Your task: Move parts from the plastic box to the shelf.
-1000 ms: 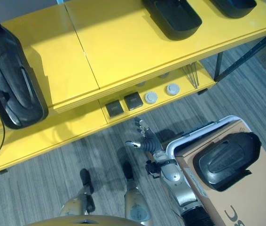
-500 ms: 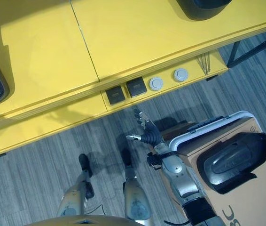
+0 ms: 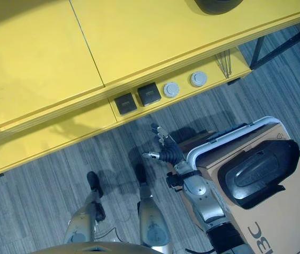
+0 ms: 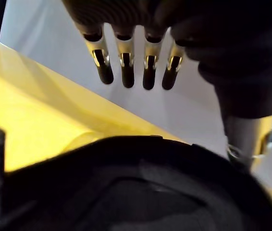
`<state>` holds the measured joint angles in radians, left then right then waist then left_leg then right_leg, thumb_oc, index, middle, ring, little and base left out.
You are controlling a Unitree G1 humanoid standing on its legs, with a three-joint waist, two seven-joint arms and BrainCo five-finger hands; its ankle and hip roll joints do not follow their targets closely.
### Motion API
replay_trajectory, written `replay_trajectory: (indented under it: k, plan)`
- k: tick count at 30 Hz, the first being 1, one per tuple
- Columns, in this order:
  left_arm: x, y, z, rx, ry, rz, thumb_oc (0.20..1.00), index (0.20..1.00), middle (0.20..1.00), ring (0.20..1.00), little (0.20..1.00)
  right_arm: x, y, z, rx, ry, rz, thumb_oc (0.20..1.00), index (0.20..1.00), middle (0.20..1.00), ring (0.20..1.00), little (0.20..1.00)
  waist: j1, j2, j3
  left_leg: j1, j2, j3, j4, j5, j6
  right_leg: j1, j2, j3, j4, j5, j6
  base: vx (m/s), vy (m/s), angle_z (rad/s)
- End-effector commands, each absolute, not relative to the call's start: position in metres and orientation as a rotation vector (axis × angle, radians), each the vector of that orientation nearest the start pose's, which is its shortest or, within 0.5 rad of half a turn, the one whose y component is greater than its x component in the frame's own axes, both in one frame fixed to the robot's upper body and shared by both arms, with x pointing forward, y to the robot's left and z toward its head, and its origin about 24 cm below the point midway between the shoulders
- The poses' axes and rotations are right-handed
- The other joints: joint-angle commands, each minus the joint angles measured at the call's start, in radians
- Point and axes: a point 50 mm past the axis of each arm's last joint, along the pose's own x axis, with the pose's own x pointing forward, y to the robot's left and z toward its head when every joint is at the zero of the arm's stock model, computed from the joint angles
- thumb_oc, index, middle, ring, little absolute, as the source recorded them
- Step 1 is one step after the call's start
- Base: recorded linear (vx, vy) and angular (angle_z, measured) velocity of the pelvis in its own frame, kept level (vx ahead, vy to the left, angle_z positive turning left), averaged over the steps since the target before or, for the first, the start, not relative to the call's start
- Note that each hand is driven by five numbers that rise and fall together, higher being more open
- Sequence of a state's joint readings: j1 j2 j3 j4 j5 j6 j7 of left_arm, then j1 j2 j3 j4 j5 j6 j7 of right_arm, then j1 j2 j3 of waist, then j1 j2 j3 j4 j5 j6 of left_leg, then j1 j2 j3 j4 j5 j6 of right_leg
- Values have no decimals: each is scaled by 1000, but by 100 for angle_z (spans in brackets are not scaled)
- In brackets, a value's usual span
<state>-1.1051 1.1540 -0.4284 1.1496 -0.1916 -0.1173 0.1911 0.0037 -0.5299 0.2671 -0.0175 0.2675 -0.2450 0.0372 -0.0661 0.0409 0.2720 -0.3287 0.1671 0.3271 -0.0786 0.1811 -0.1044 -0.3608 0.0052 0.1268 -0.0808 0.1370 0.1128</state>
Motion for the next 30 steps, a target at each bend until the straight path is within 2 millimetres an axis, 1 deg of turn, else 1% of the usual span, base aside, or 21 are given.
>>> replay_trajectory:
  k: [1,5,6,7,8,10,12,14,15,16,17,18,20,22,23,25,26,27,28,29,30]
  plan:
    - [307,419,312,779,-234,839,1000,1000,1000,1000,1000,240,-189,78,-238,-253,261,1000,1000,1000,1000,1000,21,-2,-22,163,-16,41,-3,-137,-51,58,19,-26,91,-165,116,0,0,0]
    - [313,400,332,777,-376,815,1000,1000,1000,1000,1000,237,-190,83,-226,-275,271,1000,1000,1000,1000,1000,23,6,-41,193,-18,40,1,-153,-51,88,16,-31,102,-186,116,12,0,0]
    - [311,395,340,788,-423,815,1000,1000,1000,1000,1000,236,-191,85,-220,-280,277,1000,1000,1000,1000,1000,25,8,-50,205,-19,39,1,-158,-51,99,14,-34,107,-193,116,61,-10,-1]
    - [308,385,354,786,-535,812,1000,1000,1000,1000,1000,234,-191,86,-206,-286,285,1000,1000,1000,1000,1000,31,9,-69,232,-24,36,2,-169,-50,127,9,-42,114,-205,117,37,-18,-2]
    - [308,385,354,786,-535,813,1000,1000,1000,1000,1000,234,-191,86,-207,-286,286,1000,1000,1000,1000,1000,31,9,-70,230,-24,36,1,-165,-50,125,9,-41,112,-201,116,58,-16,-1]
    - [303,377,362,768,-638,812,1000,1000,1000,1000,1000,233,-192,90,-196,-306,289,1000,1000,1000,1000,1000,36,9,-96,264,-32,32,5,-183,-48,164,1,-49,120,-218,119,75,-6,4]
    - [294,361,370,744,-790,775,1000,1000,1000,1000,1000,231,-194,94,-187,-326,286,1000,1000,1000,1000,1000,42,12,-119,295,-41,28,10,-193,-46,202,-5,-53,123,-228,121,68,1,3]
    - [286,352,367,727,-876,735,1000,1000,1000,1000,1000,227,-195,97,-167,-349,277,1000,1000,1000,1000,1000,53,9,-147,326,-50,20,20,-212,-42,240,-13,-59,133,-243,122,60,-4,1]
    - [285,353,366,726,-874,738,1000,1000,1000,1000,1000,227,-195,98,-170,-348,280,1000,1000,1000,1000,1000,52,11,-148,324,-50,21,20,-209,-42,238,-12,-58,131,-239,121,31,-10,2]
    - [276,346,350,700,-929,693,1000,1000,1000,1000,1000,224,-197,102,-177,-376,264,1000,1000,1000,1000,1000,61,8,-172,348,-57,14,26,-221,-37,268,-14,-62,137,-248,121,43,-23,3]
    - [270,337,330,674,-960,641,1000,1000,1000,1000,1000,223,-200,108,-179,-410,220,1000,1000,1000,1000,1000,77,-1,-194,368,-60,9,30,-231,-34,290,-17,-66,140,-256,121,55,-16,5]
    - [266,340,325,672,-950,652,1000,1000,1000,1000,1000,222,-200,107,-186,-406,230,1000,1000,1000,1000,1000,68,8,-195,373,-60,10,29,-232,-34,295,-18,-65,140,-256,122,43,-13,4]
    - [256,335,295,643,-944,620,1000,1000,1000,1000,1000,224,-202,117,-204,-464,184,1000,1000,1000,1000,1000,89,-2,-211,389,-64,-3,37,-245,-28,314,-21,-68,143,-264,118,28,-20,13]
    - [250,322,253,567,-895,576,1000,1000,1000,1000,1000,235,-197,130,-226,-525,175,1000,1000,1000,1000,1000,104,-9,-226,402,-69,-19,37,-251,-22,331,-26,-69,141,-267,116,9,-29,20]
    - [246,305,218,467,-837,518,1000,1000,1000,1000,1000,247,-190,140,-259,-566,189,1000,1000,1000,1000,1000,126,-18,-237,414,-76,-36,36,-258,-12,353,-30,-73,136,-269,110,6,-19,13]
    - [246,305,217,465,-835,520,1000,1000,1000,1000,1000,247,-189,140,-262,-566,190,1000,1000,1000,1000,1000,125,-15,-235,416,-77,-36,36,-259,-12,355,-30,-73,135,-270,110,0,-19,34]
    - [242,292,196,424,-790,475,1000,1000,1000,1000,1000,260,-183,148,-316,-583,210,1000,1000,1000,1000,1000,157,-29,-238,422,-81,-54,38,-264,-4,370,-34,-79,135,-273,105,-11,-43,50]
    - [240,287,187,410,-770,462,1000,1000,1000,1000,1000,264,-179,148,-346,-580,232,1000,1000,1000,1000,1000,168,-34,-236,423,-82,-63,39,-266,-2,377,-36,-80,133,-274,102,-19,-63,31]
    - [236,281,176,406,-745,445,1000,1000,1000,1000,1000,269,-172,147,-347,-567,264,1000,1000,1000,1000,1000,192,-45,-235,423,-84,-73,40,-267,1,381,-38,-82,132,-273,100,-11,-49,32]
    - [231,280,170,406,-729,449,1000,1000,1000,1000,1000,273,-169,144,-352,-553,282,1000,1000,1000,1000,1000,201,-49,-236,424,-85,-79,40,-268,3,386,-41,-84,129,-274,97,-4,-46,47]
    - [228,280,160,418,-692,470,1000,1000,1000,1000,1000,276,-162,139,-349,-531,314,1000,1000,1000,1000,1000,218,-55,-235,424,-87,-89,42,-268,4,391,-43,-90,127,-273,95,-3,-53,52]
